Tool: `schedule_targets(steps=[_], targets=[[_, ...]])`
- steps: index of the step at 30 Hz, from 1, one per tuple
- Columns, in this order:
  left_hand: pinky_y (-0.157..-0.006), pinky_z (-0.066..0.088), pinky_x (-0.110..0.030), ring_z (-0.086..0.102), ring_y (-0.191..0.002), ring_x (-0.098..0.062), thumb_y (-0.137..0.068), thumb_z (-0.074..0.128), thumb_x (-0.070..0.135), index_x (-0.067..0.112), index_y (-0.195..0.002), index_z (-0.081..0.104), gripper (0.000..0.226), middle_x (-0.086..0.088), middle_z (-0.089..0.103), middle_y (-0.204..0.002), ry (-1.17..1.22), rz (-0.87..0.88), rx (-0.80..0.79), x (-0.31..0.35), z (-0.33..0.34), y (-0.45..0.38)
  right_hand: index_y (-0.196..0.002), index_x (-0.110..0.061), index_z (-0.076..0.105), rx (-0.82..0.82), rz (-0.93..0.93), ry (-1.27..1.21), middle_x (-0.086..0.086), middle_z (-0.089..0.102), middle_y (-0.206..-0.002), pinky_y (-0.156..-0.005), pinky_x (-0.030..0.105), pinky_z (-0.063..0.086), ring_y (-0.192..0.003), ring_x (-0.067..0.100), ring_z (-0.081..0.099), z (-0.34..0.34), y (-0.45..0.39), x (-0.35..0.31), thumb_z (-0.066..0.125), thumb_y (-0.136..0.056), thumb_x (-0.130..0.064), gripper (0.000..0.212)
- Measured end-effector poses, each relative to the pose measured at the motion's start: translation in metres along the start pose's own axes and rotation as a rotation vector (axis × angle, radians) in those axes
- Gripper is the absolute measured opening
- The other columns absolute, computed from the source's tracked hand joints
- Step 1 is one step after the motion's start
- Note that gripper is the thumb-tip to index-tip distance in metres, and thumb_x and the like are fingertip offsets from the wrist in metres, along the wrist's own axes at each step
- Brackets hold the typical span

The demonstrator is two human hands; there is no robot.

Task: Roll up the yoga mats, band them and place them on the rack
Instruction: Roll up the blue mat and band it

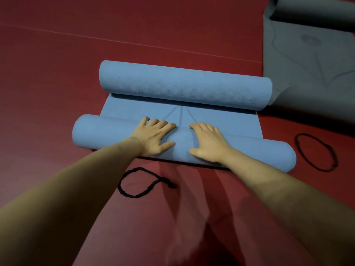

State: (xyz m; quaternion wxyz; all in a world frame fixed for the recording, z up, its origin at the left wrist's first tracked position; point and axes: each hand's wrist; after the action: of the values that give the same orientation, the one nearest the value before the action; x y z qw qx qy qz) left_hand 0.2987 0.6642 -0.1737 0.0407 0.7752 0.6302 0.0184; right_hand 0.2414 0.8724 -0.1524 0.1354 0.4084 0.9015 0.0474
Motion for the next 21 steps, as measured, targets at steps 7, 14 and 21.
schedule_targets(steps=[7, 14, 21], targets=[[-0.1, 0.026, -0.046, 0.034, -0.128, -0.03, -0.099, 0.023, 0.051, 0.022, -0.14, 0.033, 0.051, -0.006, 0.043, -0.138, 0.022, -0.422, -0.095, 0.008, -0.02, -0.057, -0.11, -0.003, 0.061, 0.342, -0.051, 0.165, 0.015, 0.062, -0.112, -0.086, 0.044, 0.047, -0.102, 0.034, 0.061, 0.02, -0.004, 0.007, 0.051, -0.068, -0.031, 0.051], [-0.099, 0.027, -0.039, 0.04, -0.123, -0.028, -0.086, 0.026, 0.043, 0.011, -0.132, 0.043, 0.059, -0.01, 0.047, -0.134, 0.044, -0.192, 0.085, 0.013, -0.014, -0.061, -0.151, -0.006, -0.001, 0.046, 0.01, 0.343, 0.014, 0.002, -0.159, -0.116, 0.052, 0.002, -0.147, 0.027, 0.001, 0.019, -0.033, 0.022, 0.07, -0.074, -0.05, 0.114], [-0.117, 0.005, -0.054, 0.004, -0.145, -0.038, -0.068, 0.069, 0.064, 0.012, -0.149, -0.011, 0.125, -0.013, 0.005, -0.157, -0.238, -0.185, -0.284, 0.004, -0.015, -0.087, -0.15, -0.01, 0.0, -0.061, 0.103, 0.389, 0.018, 0.018, -0.151, -0.112, 0.059, 0.017, -0.143, 0.032, 0.016, 0.001, -0.07, 0.03, 0.079, -0.061, -0.057, 0.128]])
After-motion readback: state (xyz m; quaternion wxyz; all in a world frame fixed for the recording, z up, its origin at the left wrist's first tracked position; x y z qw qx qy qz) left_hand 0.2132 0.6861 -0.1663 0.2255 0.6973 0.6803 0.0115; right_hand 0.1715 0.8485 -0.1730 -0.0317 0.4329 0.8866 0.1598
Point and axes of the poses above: each hand's wrist, its own y-axis away from the middle knuckle, its own z-axis out of the palm, x = y × z
